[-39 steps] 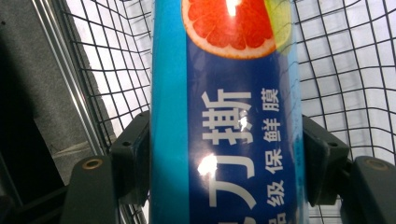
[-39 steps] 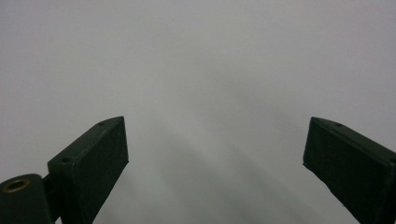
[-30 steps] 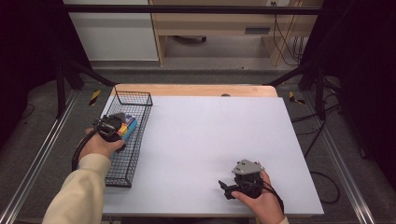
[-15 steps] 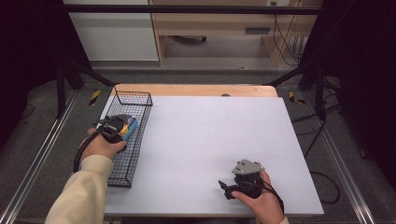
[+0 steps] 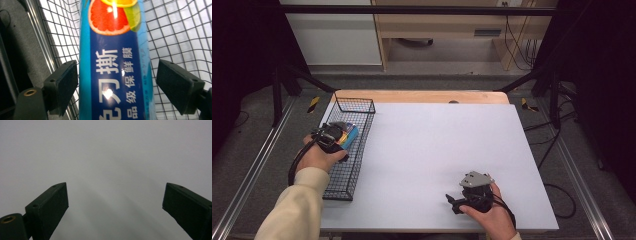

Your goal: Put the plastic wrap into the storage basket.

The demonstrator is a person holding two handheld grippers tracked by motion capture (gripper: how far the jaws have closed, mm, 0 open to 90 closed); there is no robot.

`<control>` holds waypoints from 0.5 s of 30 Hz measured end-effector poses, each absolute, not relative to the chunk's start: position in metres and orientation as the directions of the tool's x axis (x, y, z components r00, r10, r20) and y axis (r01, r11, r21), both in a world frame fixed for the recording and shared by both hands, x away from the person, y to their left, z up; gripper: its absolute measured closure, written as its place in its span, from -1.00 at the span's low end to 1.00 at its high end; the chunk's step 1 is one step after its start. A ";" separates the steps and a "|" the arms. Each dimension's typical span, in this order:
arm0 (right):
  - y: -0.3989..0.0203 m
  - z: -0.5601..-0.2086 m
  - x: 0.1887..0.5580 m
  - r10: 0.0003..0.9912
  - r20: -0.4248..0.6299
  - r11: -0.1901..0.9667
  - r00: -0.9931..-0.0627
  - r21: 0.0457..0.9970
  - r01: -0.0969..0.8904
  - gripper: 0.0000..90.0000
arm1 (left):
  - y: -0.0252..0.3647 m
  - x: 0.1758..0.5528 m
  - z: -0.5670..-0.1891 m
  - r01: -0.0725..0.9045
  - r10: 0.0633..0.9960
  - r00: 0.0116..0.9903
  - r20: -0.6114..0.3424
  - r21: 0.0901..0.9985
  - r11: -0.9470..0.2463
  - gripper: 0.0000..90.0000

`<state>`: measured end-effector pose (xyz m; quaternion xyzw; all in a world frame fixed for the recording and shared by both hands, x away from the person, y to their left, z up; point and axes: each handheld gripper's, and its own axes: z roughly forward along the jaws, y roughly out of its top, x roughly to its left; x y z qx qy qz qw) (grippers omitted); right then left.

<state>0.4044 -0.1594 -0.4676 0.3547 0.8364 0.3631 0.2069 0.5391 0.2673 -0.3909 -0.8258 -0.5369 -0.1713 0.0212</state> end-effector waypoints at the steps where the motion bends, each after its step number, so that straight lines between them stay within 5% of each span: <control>1: -0.159 -0.468 0.404 0.745 -0.091 0.486 -0.661 0.753 0.444 -0.85 | 0.267 0.539 -0.390 0.892 0.879 0.364 0.306 0.158 -0.424 -0.62; 15: -0.159 -0.468 0.404 0.744 -0.092 0.488 -0.661 0.751 0.444 -0.85 | 0.248 0.518 -0.345 0.774 0.868 0.382 0.317 0.404 -0.488 -0.72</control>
